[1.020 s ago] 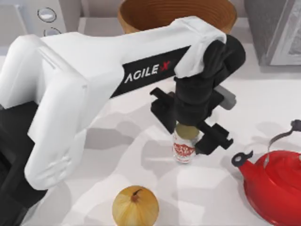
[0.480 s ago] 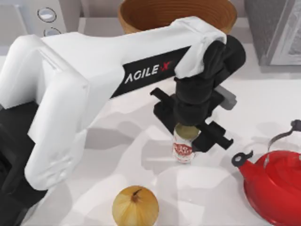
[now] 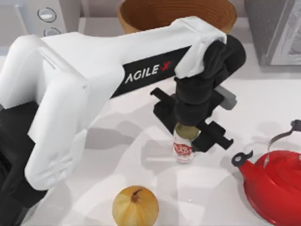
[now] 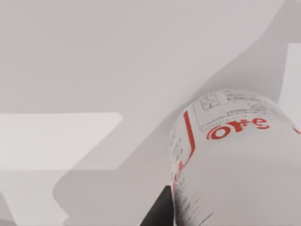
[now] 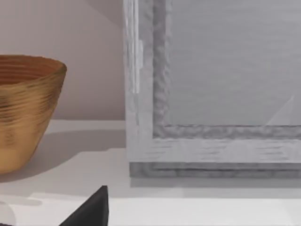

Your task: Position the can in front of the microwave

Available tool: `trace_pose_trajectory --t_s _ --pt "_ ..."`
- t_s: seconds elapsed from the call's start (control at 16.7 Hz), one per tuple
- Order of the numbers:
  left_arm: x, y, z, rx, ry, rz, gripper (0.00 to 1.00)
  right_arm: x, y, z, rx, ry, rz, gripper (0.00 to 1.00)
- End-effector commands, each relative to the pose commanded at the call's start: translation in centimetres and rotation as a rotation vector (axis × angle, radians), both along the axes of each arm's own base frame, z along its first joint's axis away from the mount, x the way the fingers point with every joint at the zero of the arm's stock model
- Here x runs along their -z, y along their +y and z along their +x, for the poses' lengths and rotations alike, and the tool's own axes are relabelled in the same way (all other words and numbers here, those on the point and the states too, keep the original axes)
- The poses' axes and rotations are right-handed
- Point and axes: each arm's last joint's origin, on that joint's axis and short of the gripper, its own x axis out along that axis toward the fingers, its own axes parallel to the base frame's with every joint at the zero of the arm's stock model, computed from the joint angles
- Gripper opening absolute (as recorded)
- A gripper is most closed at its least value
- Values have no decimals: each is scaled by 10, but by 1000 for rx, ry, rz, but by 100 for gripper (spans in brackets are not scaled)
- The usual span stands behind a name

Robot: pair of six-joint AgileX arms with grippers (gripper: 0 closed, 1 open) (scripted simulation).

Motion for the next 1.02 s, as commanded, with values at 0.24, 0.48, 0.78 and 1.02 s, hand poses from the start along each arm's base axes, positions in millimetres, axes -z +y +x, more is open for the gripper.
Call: trace_pose_trajectory --t_s 0.24,0.48,0.78,1.02 --pt "-10 -1 0 0 0 -1 0 0 0 0 0 0 0 100" --pt "-21 -1 0 1 -1 0 0 0 0 0 0 0 0 100" --pt "-35 -1 0 2 1 2 0 0 0 0 0 0 0 100" --pt "-40 0 0 0 0 0 0 0 0 0 0 0 0 100"
